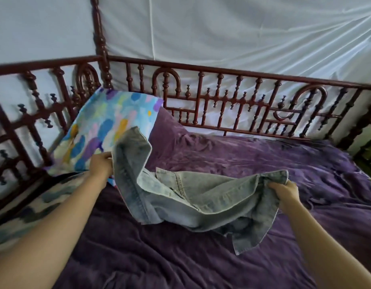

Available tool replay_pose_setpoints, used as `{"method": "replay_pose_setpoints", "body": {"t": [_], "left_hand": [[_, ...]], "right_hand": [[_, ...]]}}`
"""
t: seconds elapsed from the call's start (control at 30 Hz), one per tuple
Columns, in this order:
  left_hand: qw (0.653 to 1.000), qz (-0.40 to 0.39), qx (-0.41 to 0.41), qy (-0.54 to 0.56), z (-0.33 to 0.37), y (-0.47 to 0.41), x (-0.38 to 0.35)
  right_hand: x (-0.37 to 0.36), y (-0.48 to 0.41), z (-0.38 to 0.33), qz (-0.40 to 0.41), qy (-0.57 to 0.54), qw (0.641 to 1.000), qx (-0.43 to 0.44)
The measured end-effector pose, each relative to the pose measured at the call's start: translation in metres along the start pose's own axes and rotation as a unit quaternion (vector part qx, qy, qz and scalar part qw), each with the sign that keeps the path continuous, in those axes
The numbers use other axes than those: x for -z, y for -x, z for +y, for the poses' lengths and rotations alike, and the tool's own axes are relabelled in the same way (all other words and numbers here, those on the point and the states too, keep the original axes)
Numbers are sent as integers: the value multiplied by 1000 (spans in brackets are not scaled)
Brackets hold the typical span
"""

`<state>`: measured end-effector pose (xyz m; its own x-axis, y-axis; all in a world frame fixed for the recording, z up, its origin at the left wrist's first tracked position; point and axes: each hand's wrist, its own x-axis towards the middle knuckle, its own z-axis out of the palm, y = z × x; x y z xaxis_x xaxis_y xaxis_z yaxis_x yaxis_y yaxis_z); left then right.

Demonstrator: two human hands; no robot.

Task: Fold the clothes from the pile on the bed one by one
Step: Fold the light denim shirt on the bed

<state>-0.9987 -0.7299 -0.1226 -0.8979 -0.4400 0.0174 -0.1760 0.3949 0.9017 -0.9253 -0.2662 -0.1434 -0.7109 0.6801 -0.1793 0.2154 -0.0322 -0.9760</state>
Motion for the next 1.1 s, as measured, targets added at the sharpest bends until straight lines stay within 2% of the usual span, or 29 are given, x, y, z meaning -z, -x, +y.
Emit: {"method": "replay_pose_setpoints", "body": {"t": [0.1,0.17,0.27,0.4,0.47,0.6,0.7,0.77,0.83,0.97,1.1], "left_hand": [[999,-14,19,-27,-38,10,-13],[999,-30,1,-34,-39,16,-22],[995,-78,-62,-28,-21,21,-44],[987,-111,-116,1,18,28,-70],[987,-111,-109,36,28,25,-75],[995,-27,-53,75,16,3,-48],[999,18,4,-32,-30,-12,-19],[987,-13,51,-150,-65,-7,-10],[970,-62,75,-222,-94,8,-13],[949,-158,59,-265,-125,56,-51],[919,-274,64,-276,-139,100,-109]], "right_hand": [[3,0,52,8,156,987,-30],[-3,4,71,-13,260,965,-10],[-29,18,72,-134,319,936,59],[-69,47,60,-316,411,845,137],[-82,58,62,-350,430,819,148],[-79,65,84,-352,424,830,80],[-63,61,110,-342,474,811,24],[-48,58,133,-329,516,791,-9],[-36,55,156,-308,517,797,-54],[-21,54,191,-305,576,754,-85],[-14,54,204,-311,574,750,-106]]}}
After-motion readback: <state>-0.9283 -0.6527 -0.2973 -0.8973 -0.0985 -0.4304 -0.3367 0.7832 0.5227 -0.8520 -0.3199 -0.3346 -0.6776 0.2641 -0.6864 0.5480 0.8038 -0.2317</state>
